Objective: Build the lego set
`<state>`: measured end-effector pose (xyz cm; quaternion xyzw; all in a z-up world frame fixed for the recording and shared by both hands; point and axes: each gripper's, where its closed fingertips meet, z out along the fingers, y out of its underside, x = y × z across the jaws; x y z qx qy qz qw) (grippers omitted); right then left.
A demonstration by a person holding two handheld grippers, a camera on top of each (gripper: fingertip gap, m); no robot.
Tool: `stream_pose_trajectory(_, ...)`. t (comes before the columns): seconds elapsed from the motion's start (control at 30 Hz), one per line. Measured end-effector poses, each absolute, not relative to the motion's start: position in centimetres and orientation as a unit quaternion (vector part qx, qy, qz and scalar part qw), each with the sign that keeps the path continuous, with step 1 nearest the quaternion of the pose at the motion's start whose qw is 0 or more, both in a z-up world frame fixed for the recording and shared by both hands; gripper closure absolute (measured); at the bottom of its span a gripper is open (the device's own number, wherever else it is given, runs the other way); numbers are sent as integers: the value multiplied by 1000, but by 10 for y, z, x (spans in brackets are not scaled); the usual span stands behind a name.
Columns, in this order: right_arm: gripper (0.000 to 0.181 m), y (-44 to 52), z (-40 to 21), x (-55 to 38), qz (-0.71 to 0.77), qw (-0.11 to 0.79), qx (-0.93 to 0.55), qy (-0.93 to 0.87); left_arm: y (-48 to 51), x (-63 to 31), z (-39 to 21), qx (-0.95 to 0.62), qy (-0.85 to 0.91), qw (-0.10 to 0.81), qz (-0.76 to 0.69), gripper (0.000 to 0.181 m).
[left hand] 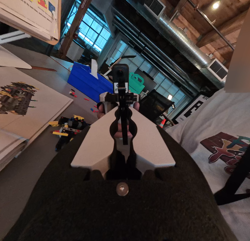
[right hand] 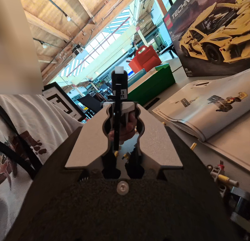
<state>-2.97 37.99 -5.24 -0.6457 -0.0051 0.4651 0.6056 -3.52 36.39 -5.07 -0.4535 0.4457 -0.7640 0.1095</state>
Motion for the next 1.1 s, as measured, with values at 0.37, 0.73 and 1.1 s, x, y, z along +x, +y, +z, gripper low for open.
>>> stream_pose_trajectory(0.37, 155, 379, -51, -45, 490, 591, -640, -23, 356, -30, -63, -467, 445, 66, -761, 173)
stream_pose_trajectory(0.73, 164, 373, -55, -46, 495, 582, -645, -17, 348, -32, -70, -472, 482, 90, -733, 173)
stream_pose_trajectory(1.1, 164, 363, -59, -58, 516, 554, -651, -47, 340, -43, -73, -461, 528, 90, -707, 173)
